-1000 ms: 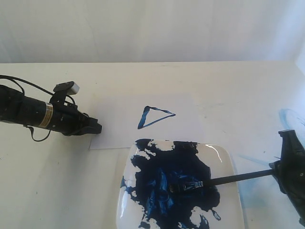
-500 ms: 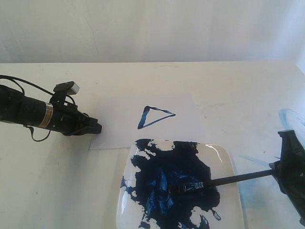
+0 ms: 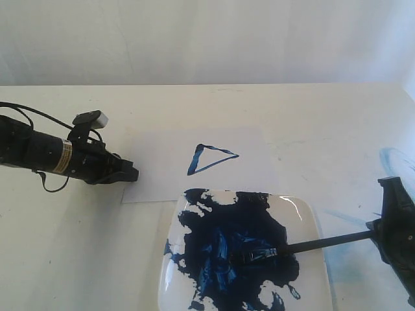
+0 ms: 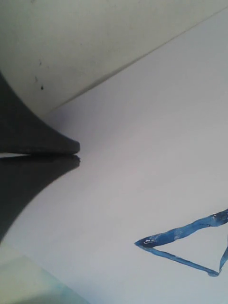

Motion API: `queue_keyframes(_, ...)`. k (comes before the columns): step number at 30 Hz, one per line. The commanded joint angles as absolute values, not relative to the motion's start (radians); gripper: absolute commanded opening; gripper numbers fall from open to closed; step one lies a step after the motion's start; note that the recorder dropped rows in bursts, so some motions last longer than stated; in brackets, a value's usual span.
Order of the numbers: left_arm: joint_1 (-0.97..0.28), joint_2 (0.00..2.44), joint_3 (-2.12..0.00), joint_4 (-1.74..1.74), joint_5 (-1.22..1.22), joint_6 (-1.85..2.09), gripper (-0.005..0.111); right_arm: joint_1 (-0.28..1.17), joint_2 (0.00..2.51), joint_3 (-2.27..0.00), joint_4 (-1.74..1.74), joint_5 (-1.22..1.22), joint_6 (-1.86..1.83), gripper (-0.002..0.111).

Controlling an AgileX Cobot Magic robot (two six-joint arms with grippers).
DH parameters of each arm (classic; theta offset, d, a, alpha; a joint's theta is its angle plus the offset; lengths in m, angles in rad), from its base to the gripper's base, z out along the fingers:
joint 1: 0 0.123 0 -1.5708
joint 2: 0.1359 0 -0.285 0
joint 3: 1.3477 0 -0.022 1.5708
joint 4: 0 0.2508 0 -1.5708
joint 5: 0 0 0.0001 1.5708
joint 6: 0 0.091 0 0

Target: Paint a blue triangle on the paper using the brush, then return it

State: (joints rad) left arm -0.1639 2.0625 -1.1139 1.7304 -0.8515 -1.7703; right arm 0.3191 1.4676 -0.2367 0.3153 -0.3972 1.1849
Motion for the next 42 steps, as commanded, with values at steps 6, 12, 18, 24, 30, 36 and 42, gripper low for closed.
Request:
queue_keyframes(6,-0.165,2.063,-1.117,1.744,-0.837,-1.771,0.000,0.308,1.470,-0.231,0.308,-0.398,1.170,0.031)
queue_keyframes(12,-0.165,2.063,-1.117,1.744,-0.837,-1.771,0.000,0.308,1.470,-0.231,0.266,-0.398,1.170,0.048)
queue_keyframes(18,-0.165,2.063,-1.117,1.744,-0.837,-1.771,0.000,0.308,1.425,-0.231,0.208,-0.387,1.170,0.059)
queue_keyframes(24,-0.165,2.063,-1.117,1.744,-0.837,-1.771,0.000,0.308,1.351,-0.231,0.208,-0.284,1.150,0.060)
queue_keyframes(30,-0.165,2.063,-1.117,1.744,-0.837,-1.771,0.000,0.308,1.220,-0.231,0.196,-0.230,1.121,0.060)
queue_keyframes(36,-0.165,2.063,-1.117,1.744,-0.837,-1.771,0.000,0.308,1.004,-0.231,0.122,-0.219,1.106,0.059)
queue_keyframes(42,-0.165,2.063,-1.117,1.744,-0.837,-1.771,0.000,0.308,0.754,-0.232,0.122,-0.214,0.845,0.034)
